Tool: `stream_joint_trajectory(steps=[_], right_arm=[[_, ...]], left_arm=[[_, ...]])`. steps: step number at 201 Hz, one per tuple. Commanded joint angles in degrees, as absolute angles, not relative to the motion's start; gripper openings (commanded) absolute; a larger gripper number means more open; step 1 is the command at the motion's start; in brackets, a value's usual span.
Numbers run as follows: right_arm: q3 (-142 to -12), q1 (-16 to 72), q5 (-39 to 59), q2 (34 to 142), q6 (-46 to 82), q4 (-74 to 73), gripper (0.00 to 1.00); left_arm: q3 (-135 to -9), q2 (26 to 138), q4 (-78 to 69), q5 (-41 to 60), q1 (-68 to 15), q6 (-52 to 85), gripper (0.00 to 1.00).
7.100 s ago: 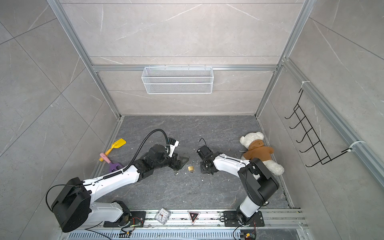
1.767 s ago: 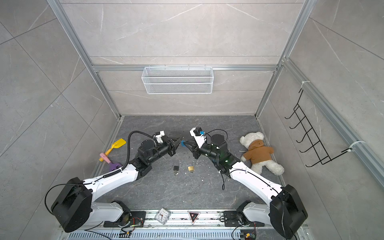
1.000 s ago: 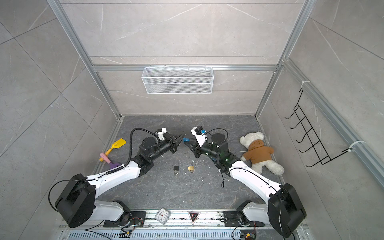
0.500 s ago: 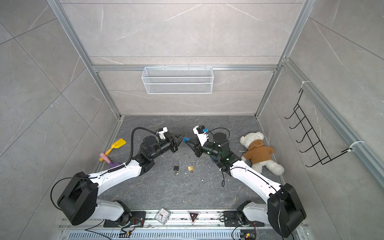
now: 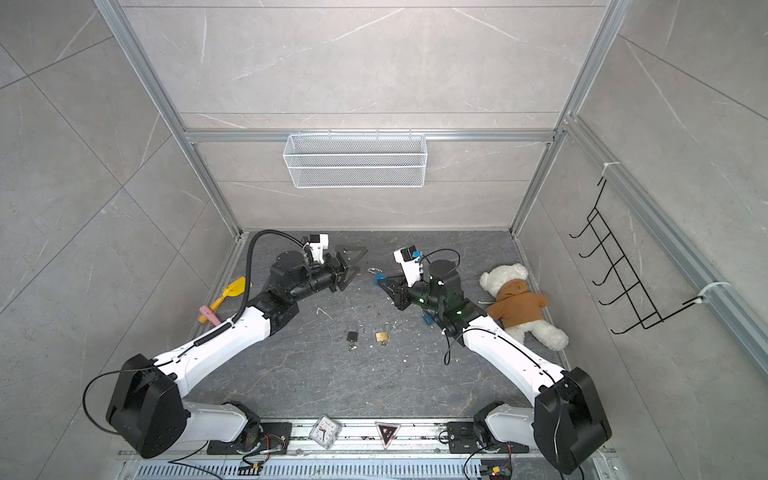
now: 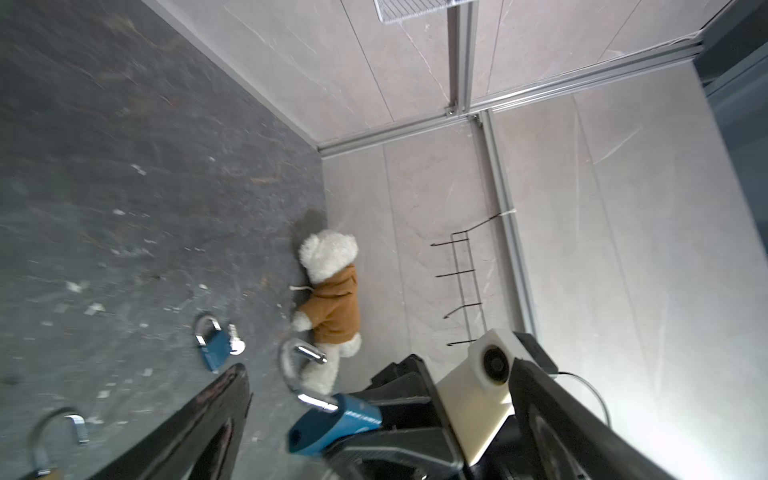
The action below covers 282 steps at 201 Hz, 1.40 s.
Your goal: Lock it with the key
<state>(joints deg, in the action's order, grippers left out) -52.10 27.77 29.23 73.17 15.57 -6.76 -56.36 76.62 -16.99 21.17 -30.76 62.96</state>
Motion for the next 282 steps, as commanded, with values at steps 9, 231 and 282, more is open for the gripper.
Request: stream_joint_trajectory(steps=[9,231,282], right_arm=[[-58.42,27.17,32.26,70.96,20.59,9.73,0.00],[-47.19,24.08,58.04,68.59,41.22,-9.47,0.00],[-46.78,24.09,56.37,68.67,42.91,-12.54,0.00]], left_arm=[[-58.07,73.88,-5.15,18.58,-29.26,36.84,0.93],[-41.30,73.75,-44.11,52.41,-28.83,32.33,0.83],[-42.30,75.66,-46.44,53.60,-28.97,36.07,0.78]])
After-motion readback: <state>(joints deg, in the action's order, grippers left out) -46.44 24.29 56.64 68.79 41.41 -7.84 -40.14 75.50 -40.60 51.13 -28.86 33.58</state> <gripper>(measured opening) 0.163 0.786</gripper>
